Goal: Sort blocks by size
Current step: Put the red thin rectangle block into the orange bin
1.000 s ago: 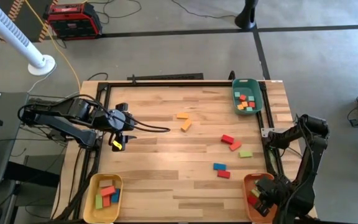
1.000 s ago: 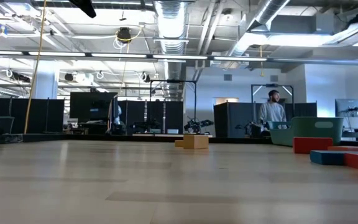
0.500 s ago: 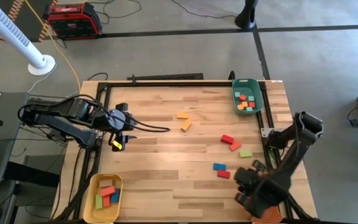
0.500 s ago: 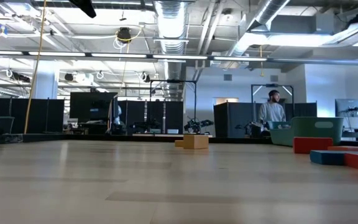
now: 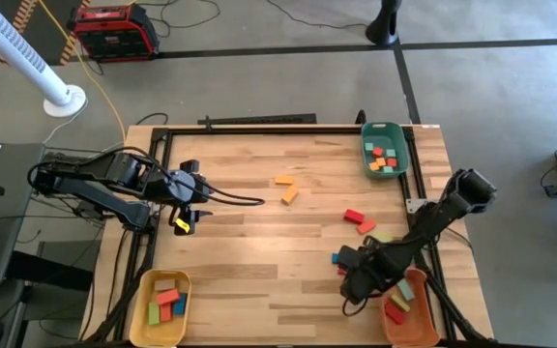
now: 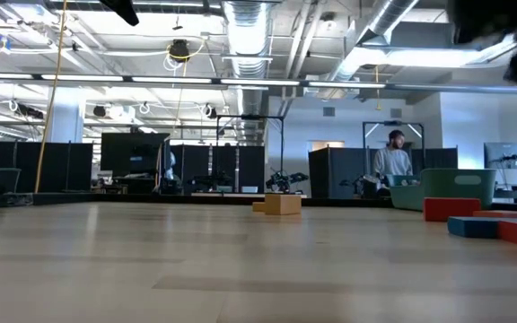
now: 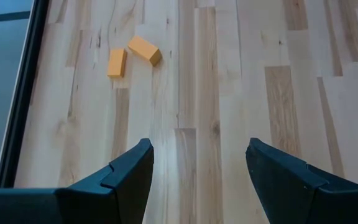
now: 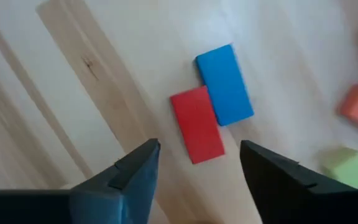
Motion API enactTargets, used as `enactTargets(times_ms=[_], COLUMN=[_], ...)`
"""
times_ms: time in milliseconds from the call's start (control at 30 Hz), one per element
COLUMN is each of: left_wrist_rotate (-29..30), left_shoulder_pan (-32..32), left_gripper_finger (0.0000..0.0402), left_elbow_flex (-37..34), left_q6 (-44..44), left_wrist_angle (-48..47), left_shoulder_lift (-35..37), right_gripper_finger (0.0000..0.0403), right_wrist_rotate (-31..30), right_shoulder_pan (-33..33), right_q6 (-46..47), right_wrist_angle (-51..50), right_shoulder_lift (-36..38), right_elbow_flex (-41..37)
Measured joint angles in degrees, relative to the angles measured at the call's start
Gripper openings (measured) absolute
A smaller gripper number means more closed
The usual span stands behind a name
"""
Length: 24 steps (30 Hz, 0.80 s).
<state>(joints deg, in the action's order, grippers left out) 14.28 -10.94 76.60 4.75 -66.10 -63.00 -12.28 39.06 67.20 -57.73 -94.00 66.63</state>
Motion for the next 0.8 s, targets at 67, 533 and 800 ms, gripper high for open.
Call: enactTargets(times_ms=[67, 533, 800], left_wrist_rotate=[0.0, -0.01, 0.0], left_shoulder_pan=[0.0, -0.01, 0.0], left_gripper_finger=[0.0245, 0.0245, 0.0245], left_elbow_flex=[0.0, 0.0, 0.0], left_q6=[0.0, -0.01, 0.0], left_wrist_angle=[0.01, 0.0, 0.01], left_shoulder_lift=[0.0, 0.0, 0.0], right_gripper_finger=[0.0264, 0.0272, 0.0272], right_wrist_rotate=[2.59, 6.43, 5.9], right_shoulder_pan=[-1.1, -2.41, -0.38], right_q6=[-0.44, -3.76, -9.46], right_wrist_angle=[3.51, 12.07, 14.79], right_shoulder_lift=[0.0, 0.0, 0.0], right_elbow_flex=[-2.53, -11.16, -13.99])
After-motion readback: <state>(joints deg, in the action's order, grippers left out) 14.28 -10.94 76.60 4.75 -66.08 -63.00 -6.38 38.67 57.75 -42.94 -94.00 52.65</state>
